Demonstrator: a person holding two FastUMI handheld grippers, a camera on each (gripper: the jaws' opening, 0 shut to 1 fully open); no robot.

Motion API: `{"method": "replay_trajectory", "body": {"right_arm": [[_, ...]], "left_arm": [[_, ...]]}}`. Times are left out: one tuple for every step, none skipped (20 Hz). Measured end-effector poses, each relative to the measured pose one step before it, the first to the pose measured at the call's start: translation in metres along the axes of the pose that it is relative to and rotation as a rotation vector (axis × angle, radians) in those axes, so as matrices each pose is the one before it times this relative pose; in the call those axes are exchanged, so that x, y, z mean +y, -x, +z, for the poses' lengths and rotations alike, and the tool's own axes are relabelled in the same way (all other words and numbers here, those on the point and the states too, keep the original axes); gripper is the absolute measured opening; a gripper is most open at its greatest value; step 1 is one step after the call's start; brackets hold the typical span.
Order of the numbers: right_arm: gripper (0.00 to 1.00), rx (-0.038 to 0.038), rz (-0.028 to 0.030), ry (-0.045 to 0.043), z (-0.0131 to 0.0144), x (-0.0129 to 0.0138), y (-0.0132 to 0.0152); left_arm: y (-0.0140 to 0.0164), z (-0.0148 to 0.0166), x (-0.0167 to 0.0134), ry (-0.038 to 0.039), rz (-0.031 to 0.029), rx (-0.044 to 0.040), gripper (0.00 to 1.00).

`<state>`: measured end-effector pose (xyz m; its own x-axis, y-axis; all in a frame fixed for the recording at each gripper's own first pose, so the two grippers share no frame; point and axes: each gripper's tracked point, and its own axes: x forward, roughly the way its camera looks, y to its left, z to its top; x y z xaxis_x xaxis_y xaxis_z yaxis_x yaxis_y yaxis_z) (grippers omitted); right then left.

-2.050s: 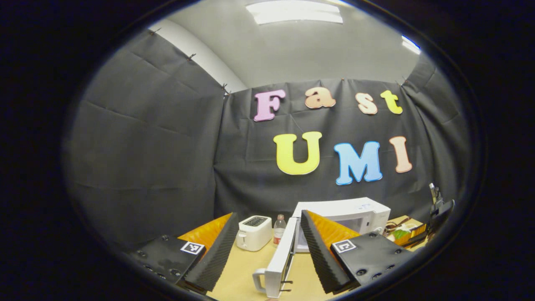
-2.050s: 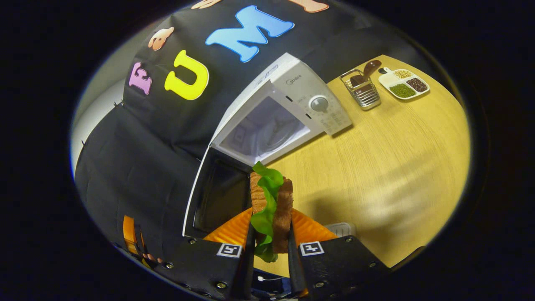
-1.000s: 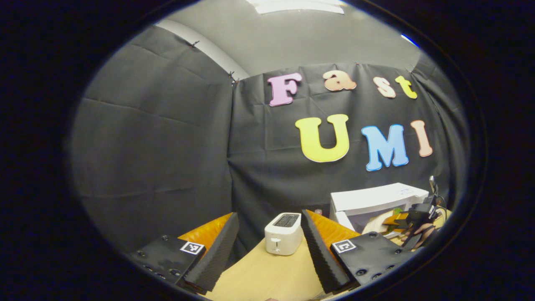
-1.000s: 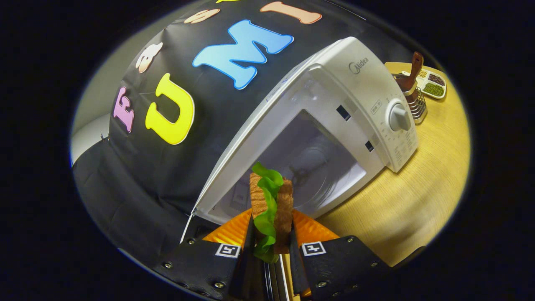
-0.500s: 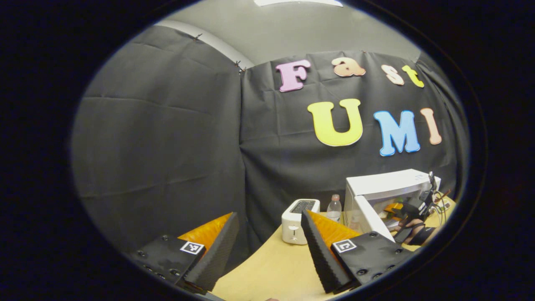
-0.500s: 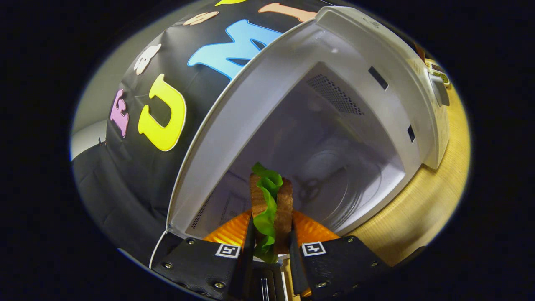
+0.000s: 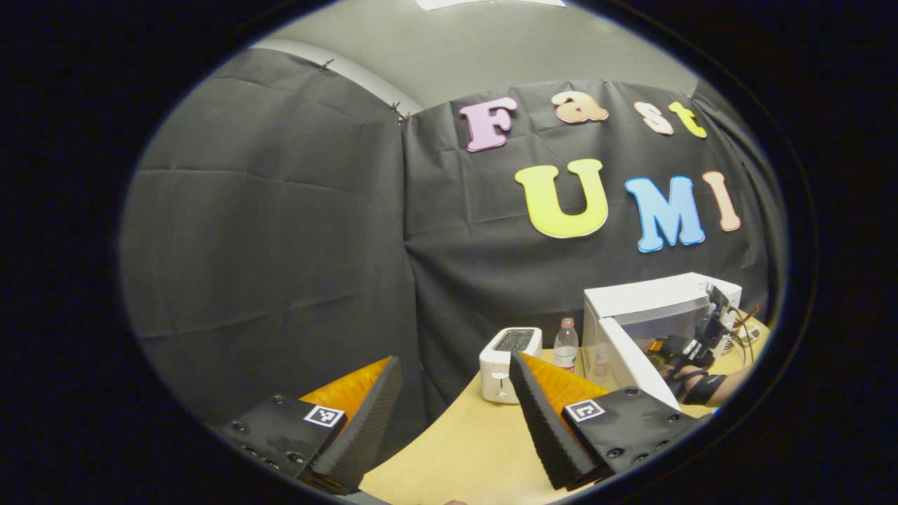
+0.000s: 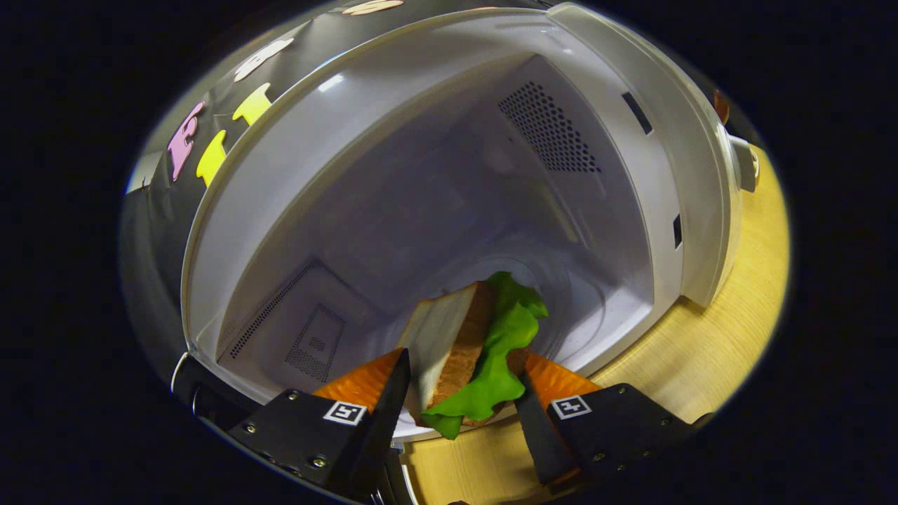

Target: Open the microwave oven with the left hand, put the food in, and close the microwave oven.

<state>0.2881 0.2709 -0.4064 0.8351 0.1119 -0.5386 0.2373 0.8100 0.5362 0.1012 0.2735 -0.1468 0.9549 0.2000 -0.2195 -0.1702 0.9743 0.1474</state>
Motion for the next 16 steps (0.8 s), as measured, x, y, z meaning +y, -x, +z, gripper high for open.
{"method": "replay_trajectory", "body": {"right_arm": [[0.94,-0.00713,-0.03909,0.05568,0.00272,-0.00634,0.00235],[0.97,-0.00239,-0.02107,0.04932,0.00262,-0.0035,-0.00072],[0.98,0.0073,-0.01151,0.04253,0.00046,0.00002,0.00297],[0.98,-0.00328,-0.00923,0.04737,0.00296,-0.00122,0.0039],[0.98,-0.01937,-0.01951,0.05727,0.00643,-0.00351,0.00229],[0.98,-0.02779,-0.02537,0.06415,0.00978,-0.00524,0.00189],[0.98,-0.02095,-0.02123,0.06462,0.00693,-0.00374,0.00288],[0.97,-0.01637,-0.00952,0.05555,0.00639,-0.00269,0.0031],[0.98,-0.01999,0.01425,0.04131,0.00519,-0.00032,0.0046],[0.98,-0.01865,0.02421,0.03144,0.00442,0.00076,0.00573],[0.98,-0.01179,0.01692,0.03099,0.0028,0.00036,0.00867],[0.98,-0.0102,0.01564,0.02739,0.00292,-0.00027,0.01198],[0.98,-0.01794,0.01966,0.01706,0.00668,0.00253,0.00951],[0.98,-0.01924,0.01604,0.00696,0.00739,-0.0001,0.01142],[0.98,-0.02032,0.01663,0.0007,0.00735,-0.00067,0.01295],[0.98,-0.0193,0.00981,0.00038,0.00925,-0.00165,0.01287]], "left_arm": [[0.00323,-0.00384,0.00195,0.00479,0.00328,0.00163,0.99],[0.00171,-0.00339,0.00165,-0.00003,0.00329,0.00437,1.0],[0.00195,-0.00201,0.00092,-0.00289,0.00472,0.00119,1.0],[0.00159,-0.00107,0.0007,-0.00128,0.004,-0.00049,1.0],[0.00112,0.00063,0.0003,0.0036,0.0001,-0.00261,1.0],[0.00197,-0.00073,-0.00169,0.00506,-0.00096,0.00083,1.0],[0.00068,-0.00147,-0.00139,0.00369,-0.00267,0.00057,1.0],[0.00194,-0.00013,-0.0006,0.00127,-0.00119,-0.00267,1.0],[0.00164,0.00001,-0.00141,-0.00153,-0.00009,-0.00405,1.0],[-0.00053,-0.00273,-0.00263,0.00055,-0.00073,-0.00229,1.0],[0.00122,-0.00117,-0.00182,0.00361,-0.00273,0.00146,1.0],[0.00413,-0.00241,-0.00257,0.00531,-0.00514,0.00213,1.0],[0.00214,-0.00039,-0.00256,0.00351,-0.00505,0.0003,1.0],[0.00165,-0.00014,-0.00142,0.00089,-0.00139,-0.00158,1.0],[0.00159,-0.00173,-0.00124,-0.00201,0.00223,-0.0014,1.0],[0.00108,-0.00334,-0.00165,0.00113,0.00135,-0.00339,1.0]]}}
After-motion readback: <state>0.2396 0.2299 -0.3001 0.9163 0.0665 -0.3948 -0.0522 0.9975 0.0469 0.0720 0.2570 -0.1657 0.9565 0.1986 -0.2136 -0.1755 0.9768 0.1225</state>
